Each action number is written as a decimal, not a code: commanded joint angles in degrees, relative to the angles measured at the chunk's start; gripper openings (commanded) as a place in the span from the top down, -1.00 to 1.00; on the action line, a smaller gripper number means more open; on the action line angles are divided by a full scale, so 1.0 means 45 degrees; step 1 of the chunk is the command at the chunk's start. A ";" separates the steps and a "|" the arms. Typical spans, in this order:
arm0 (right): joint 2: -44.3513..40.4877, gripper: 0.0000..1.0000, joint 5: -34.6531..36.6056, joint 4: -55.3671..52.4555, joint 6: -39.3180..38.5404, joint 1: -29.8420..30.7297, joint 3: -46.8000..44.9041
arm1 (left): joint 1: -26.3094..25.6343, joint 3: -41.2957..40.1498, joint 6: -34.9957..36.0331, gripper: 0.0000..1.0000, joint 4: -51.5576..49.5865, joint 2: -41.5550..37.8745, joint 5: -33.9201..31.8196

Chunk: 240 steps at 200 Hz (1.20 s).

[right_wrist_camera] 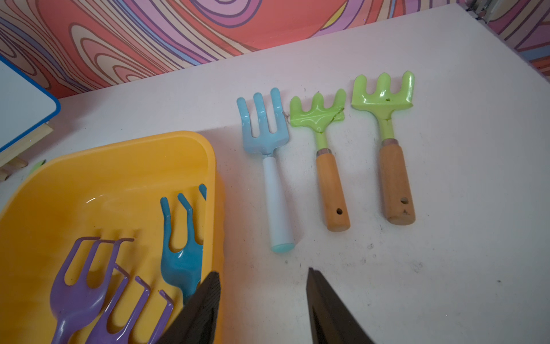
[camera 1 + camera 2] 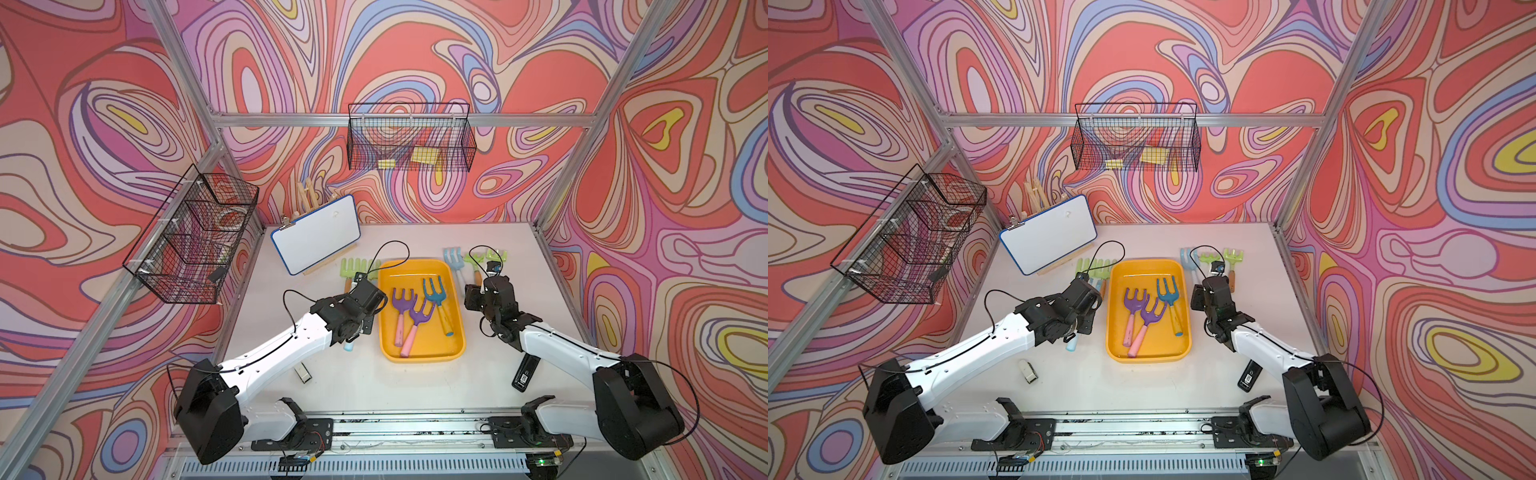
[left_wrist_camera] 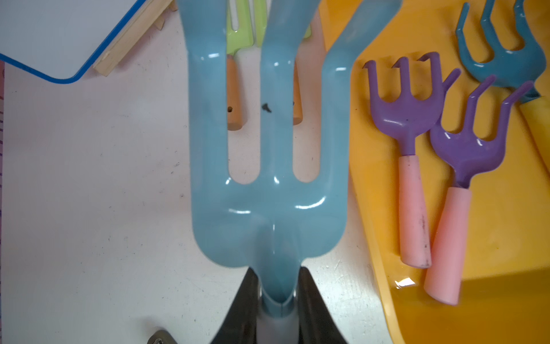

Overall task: Take the hand rake out of the storage box
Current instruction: Place the rake at the center of the board.

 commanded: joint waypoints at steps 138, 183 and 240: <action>0.0162 -0.02 -0.0056 -0.0014 -0.0062 0.0030 0.0307 | 0.5434 -0.0725 0.2629 0.84 0.2344 0.1261 0.1926; 0.0193 -0.02 -0.0061 -0.0061 -0.0064 0.0049 0.0353 | 0.6372 -0.0014 0.3055 0.85 0.3115 0.3022 0.2812; 0.0234 -0.02 -0.0078 -0.0106 -0.0081 0.0028 0.0380 | 0.6782 0.1823 0.3593 0.83 0.2904 0.5336 0.3060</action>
